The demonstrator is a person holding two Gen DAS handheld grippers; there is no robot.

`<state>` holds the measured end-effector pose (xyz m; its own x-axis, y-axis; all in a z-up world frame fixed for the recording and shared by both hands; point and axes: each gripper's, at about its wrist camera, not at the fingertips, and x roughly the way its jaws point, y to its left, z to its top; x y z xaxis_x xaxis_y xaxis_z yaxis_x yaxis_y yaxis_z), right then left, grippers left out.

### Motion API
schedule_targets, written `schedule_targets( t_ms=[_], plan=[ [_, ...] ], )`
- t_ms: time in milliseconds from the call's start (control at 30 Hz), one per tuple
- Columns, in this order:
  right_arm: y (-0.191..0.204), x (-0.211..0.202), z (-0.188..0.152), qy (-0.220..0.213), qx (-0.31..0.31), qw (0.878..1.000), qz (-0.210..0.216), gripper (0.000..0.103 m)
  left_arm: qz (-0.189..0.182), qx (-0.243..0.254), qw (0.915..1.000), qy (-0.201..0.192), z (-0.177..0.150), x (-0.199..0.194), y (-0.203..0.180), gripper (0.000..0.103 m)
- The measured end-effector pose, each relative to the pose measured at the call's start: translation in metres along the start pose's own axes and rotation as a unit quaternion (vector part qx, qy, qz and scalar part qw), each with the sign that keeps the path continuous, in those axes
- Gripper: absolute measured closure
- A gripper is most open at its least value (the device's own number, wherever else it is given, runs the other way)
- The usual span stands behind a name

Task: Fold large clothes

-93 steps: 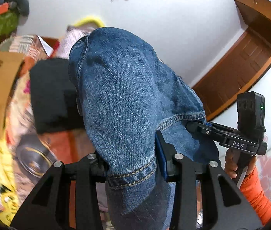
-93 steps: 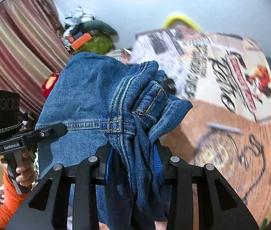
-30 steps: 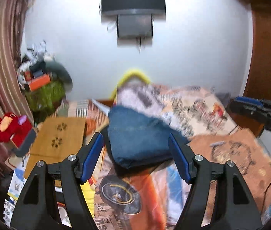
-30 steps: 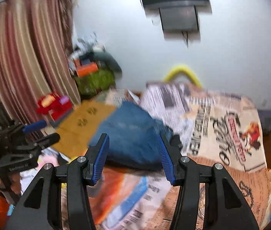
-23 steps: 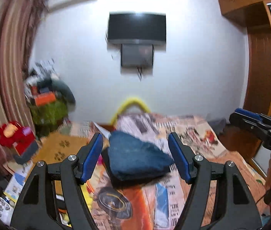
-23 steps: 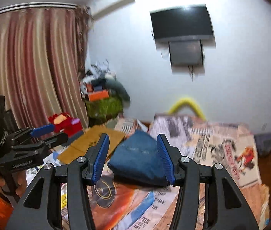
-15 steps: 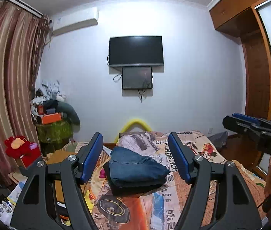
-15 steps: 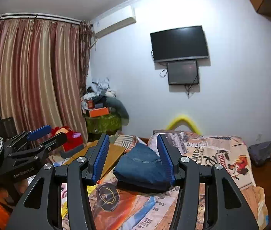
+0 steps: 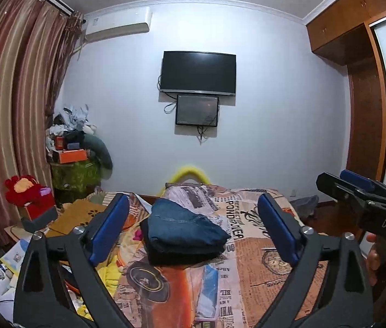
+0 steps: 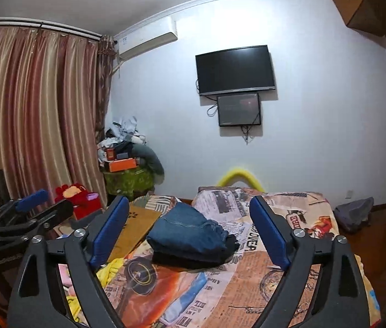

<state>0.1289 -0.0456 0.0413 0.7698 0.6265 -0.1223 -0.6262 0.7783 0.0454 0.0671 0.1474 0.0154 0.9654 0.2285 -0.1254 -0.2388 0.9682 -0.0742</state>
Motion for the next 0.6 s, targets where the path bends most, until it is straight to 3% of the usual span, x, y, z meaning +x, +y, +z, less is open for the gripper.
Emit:
schedule_targets(
  t_ms=[133,600],
  plan=[
    [-0.0005,0.0033,-0.0021,0.007,0.001,1.000,-0.007,0.006,0.007,0.000,1.0000,-0.004,-0.0024,-0.0032,-0.0016,0.001],
    [-0.0025,-0.0058,-0.0074,0.014,-0.006,1.000,-0.010,0.006,0.012,-0.002,0.9999,-0.004,-0.0075,-0.0027,-0.0053,0.001]
  ],
)
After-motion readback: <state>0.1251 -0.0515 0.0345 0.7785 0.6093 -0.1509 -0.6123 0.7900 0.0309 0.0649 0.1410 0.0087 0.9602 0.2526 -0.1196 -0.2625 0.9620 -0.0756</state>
